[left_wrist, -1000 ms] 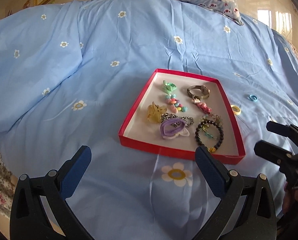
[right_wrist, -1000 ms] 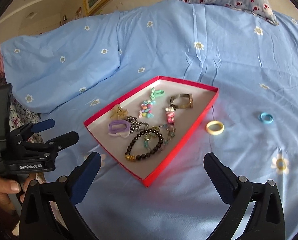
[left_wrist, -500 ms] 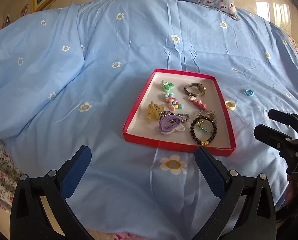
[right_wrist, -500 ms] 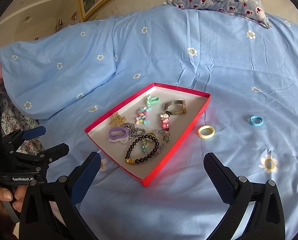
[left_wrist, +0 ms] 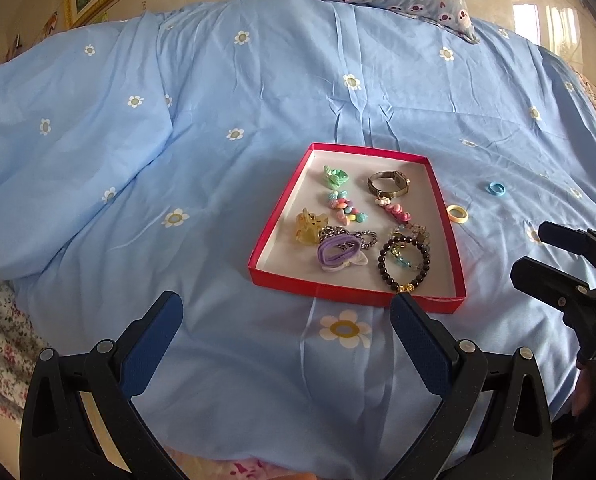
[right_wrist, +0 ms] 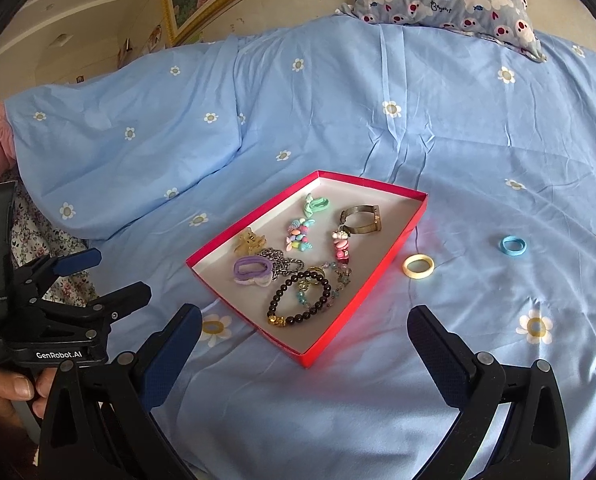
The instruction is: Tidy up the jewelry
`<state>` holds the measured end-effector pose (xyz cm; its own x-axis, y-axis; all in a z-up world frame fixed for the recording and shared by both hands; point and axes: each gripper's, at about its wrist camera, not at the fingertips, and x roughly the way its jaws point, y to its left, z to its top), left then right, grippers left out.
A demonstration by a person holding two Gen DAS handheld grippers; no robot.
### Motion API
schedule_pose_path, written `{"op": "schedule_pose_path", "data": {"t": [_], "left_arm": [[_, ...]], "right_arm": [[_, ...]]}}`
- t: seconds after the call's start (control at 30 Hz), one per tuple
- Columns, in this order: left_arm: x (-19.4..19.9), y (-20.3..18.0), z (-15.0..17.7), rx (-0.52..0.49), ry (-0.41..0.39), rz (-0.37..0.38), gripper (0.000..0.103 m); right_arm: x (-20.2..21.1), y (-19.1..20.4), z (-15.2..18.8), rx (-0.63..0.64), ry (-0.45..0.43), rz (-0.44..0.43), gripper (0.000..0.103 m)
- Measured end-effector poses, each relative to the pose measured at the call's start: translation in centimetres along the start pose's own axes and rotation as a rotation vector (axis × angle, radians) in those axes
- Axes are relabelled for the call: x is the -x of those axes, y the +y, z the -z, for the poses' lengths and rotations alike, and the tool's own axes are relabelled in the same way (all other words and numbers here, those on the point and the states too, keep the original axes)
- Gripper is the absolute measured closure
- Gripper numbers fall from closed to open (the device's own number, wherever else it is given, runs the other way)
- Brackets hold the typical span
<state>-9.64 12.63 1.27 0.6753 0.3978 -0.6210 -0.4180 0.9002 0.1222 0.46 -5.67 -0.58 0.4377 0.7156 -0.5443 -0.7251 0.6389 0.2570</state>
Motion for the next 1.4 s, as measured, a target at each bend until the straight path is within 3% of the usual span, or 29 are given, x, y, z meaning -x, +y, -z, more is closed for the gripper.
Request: {"op": "schedule_pose_path", "data": {"t": [1.4], "left_arm": [[-0.26, 0.00, 0.25, 0.000, 0.017, -0.004, 0.000]], "right_arm": [[-0.16, 0.35, 0.20, 0.006, 0.001, -0.009, 0.000]]}}
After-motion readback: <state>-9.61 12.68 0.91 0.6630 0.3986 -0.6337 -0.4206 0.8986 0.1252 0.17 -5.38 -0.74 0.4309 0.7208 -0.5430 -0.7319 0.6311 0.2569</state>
